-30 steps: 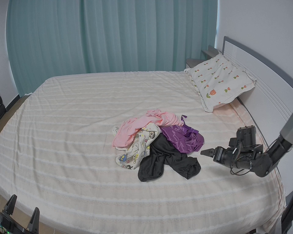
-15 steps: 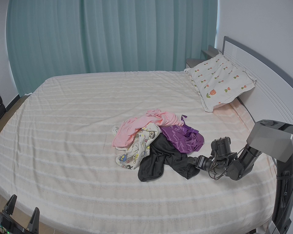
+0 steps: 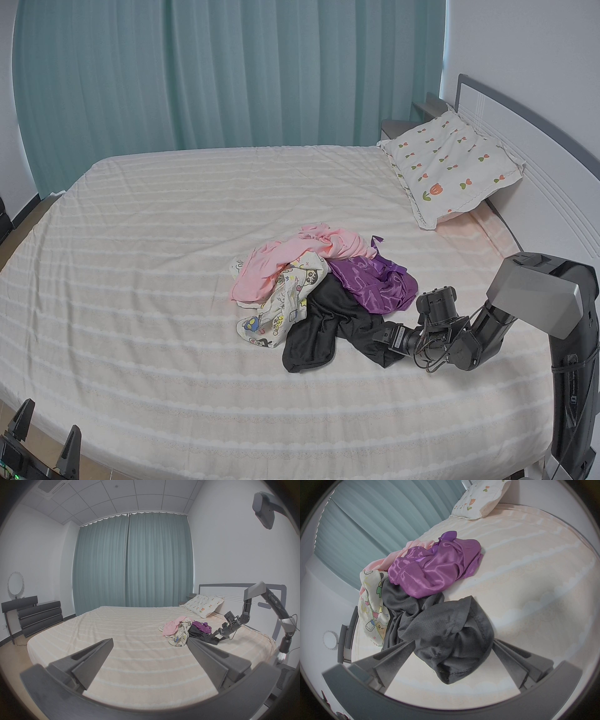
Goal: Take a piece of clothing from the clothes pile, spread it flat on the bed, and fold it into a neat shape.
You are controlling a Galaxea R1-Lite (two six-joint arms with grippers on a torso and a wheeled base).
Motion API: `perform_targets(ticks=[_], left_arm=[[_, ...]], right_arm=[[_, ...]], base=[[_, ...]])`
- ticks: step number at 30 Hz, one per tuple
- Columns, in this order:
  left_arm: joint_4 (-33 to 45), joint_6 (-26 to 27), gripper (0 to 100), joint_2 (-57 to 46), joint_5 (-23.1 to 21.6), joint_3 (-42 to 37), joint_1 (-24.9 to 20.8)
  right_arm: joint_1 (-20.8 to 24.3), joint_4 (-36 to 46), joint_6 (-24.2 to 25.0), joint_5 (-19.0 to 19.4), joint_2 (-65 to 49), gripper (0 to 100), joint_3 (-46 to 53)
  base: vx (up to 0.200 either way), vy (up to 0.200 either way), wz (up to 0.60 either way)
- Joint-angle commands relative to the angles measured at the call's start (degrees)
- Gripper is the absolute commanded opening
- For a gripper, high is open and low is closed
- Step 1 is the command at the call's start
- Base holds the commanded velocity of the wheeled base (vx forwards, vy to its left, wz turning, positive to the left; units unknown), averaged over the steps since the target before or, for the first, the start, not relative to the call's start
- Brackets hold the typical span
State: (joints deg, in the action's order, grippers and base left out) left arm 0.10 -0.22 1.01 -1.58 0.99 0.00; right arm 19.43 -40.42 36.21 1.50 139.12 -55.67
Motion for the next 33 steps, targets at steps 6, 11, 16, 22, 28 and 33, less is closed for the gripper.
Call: perform_targets(ticks=[6,11,16,22,28,33], left_arm=[[0.0,0.0,100,-1.0,0.0,-0.8,0.0],[0.0,0.0,100,-1.0,0.0,-0.8,0.0],[0.0,0.0,100,-1.0,0.0,-0.8,0.0],[0.0,0.0,100,-1.0,0.0,-0.8,0.0],[0.0,0.0,100,-1.0,0.0,-0.8,0.0],[0.0,0.1,100,-1.0,-0.1,-0.8,0.0]], right_arm=[[1.0,0.3,0.0,1.7,1.5,100,-1.6],[1.7,0.4,0.1,2.2,2.4,0,-1.9],[1.3,-0.2,1.0,2.2,1.2,0,-1.0],[1.0,-5.2,8.4,5.6,-7.6,0,7.4],[1.0,-15.6,10.5,13.5,-18.2,0,21.7],[3.6,-20.7,12.0,14.9,-29.8,0,32.6]], base=[[0.000,0.000,0.00],[0.000,0.000,0.00],[0.000,0.000,0.00],[0.000,0.000,0.00],[0.000,0.000,0.00],[0.000,0.000,0.00]])
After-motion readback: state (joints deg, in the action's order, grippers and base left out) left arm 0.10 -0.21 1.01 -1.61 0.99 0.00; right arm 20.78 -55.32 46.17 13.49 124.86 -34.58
